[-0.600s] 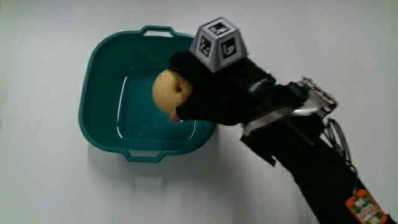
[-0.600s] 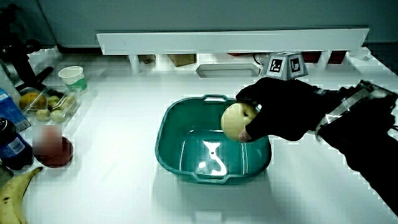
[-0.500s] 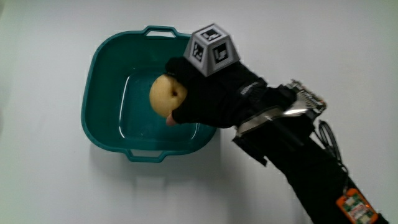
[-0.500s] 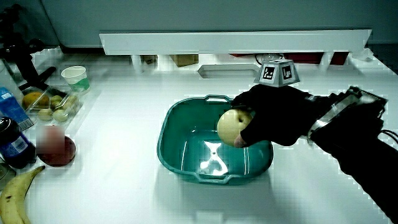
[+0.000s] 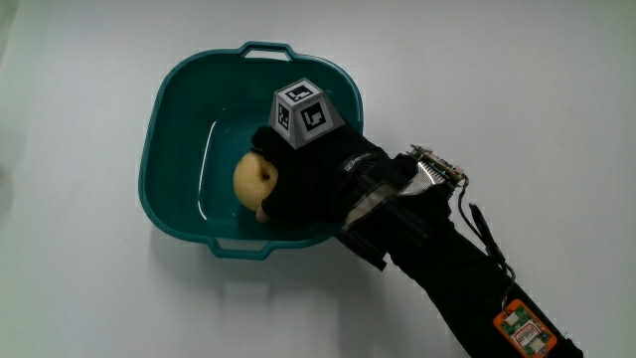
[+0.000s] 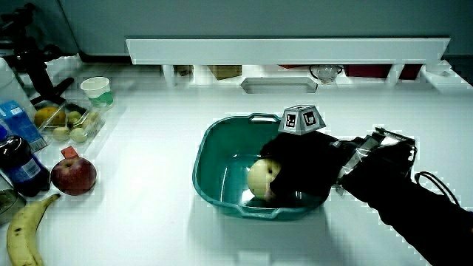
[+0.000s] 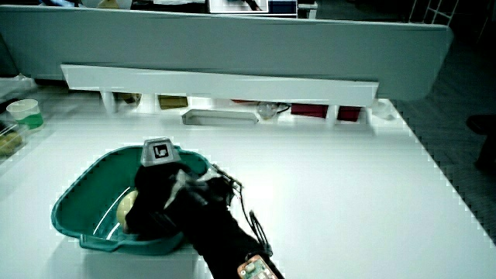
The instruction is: Place pear into plate
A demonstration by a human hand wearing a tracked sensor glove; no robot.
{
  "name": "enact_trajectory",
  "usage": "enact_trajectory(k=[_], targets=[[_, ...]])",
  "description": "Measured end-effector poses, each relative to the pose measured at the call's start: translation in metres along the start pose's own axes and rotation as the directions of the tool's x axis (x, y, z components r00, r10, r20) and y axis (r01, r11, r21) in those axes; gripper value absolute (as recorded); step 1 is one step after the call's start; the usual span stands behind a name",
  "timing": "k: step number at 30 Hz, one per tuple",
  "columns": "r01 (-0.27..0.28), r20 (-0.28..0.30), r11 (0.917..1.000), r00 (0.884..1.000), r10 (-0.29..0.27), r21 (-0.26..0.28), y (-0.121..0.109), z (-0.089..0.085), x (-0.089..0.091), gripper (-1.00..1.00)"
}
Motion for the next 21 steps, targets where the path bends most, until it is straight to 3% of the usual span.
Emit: enact_trajectory(k=[10,13,17,18,21], targets=[[0.012,-0.028,0.9991,1.0,-0.013,-0.04,0.004,-0.001,0.001,0.0],[0.018,-0.042,0.9961,0.999,-0.021,-0.087,0.006,-0.004,0.001,0.0],[0.0,-0.07,0.9934,0.998,-0.008,-0.115,0.005,-0.005,0.003,-0.24],[0.017,-0.063,0.9946,0.998,-0.024,-0.102,0.003,-0.003,0.003,-0.29],[-0.01,-0.069,0.9957,0.998,0.003,-0.093,-0.007,0.005,0.004,-0.47]])
